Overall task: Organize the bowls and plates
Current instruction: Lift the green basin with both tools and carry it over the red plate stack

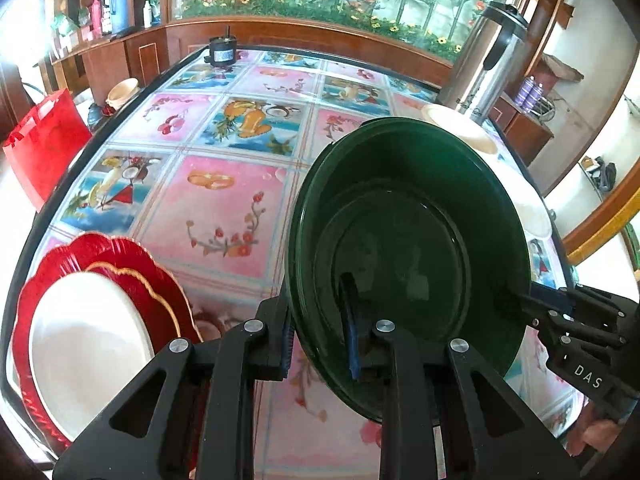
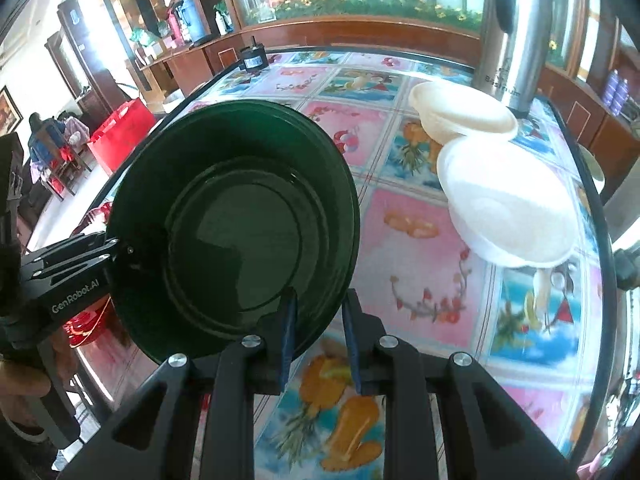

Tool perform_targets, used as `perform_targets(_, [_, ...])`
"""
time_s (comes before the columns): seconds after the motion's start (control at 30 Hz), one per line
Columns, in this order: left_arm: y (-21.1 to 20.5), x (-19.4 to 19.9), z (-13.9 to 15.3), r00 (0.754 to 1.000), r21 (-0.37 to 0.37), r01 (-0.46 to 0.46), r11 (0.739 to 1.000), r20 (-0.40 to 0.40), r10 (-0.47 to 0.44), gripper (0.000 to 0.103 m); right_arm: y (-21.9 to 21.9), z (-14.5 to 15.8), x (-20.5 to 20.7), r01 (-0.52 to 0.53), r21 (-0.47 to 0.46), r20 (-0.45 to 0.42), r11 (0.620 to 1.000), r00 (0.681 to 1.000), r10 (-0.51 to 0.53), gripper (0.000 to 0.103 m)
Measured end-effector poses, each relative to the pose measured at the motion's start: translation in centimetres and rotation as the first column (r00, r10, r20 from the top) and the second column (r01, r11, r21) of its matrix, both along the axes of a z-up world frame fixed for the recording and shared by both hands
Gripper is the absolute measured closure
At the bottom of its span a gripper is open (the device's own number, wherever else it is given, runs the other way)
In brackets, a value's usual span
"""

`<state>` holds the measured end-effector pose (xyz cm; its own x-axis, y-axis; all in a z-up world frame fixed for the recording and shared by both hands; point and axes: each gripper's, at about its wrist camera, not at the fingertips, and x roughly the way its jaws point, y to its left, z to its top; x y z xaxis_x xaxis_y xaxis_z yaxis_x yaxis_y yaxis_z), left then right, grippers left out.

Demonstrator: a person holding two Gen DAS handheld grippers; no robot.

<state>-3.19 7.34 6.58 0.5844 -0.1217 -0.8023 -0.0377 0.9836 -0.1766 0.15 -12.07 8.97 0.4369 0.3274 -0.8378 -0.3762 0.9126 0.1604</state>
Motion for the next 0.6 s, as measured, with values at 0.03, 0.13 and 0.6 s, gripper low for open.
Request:
perform_targets(0.03, [-0.1, -0.2, 0.1, 1.000, 0.001, 0.003, 1.000, 0.002, -0.003, 0.083, -0.1, 0.1, -0.5, 0.003, 0.001, 0.002, 1.000, 1.000, -0.003, 0.079])
perform_targets(0.13, [-0.3, -1.1, 0.4, 1.000, 0.003, 0.013, 1.000, 0.008, -0.013, 0.083, -0.2, 0.4, -1.2, 0.008, -0.004, 0.010, 1.000, 1.000, -0.008, 0.078])
perform_targets(0.6, [2.5, -4.1, 2.3, 0.999, -0.018, -0.010, 1.000, 0.042, 0.011, 0.083, 2.4, 2.6, -3.6, -0.038, -0.013, 0.066, 0.999, 0.997, 0.039, 0.077])
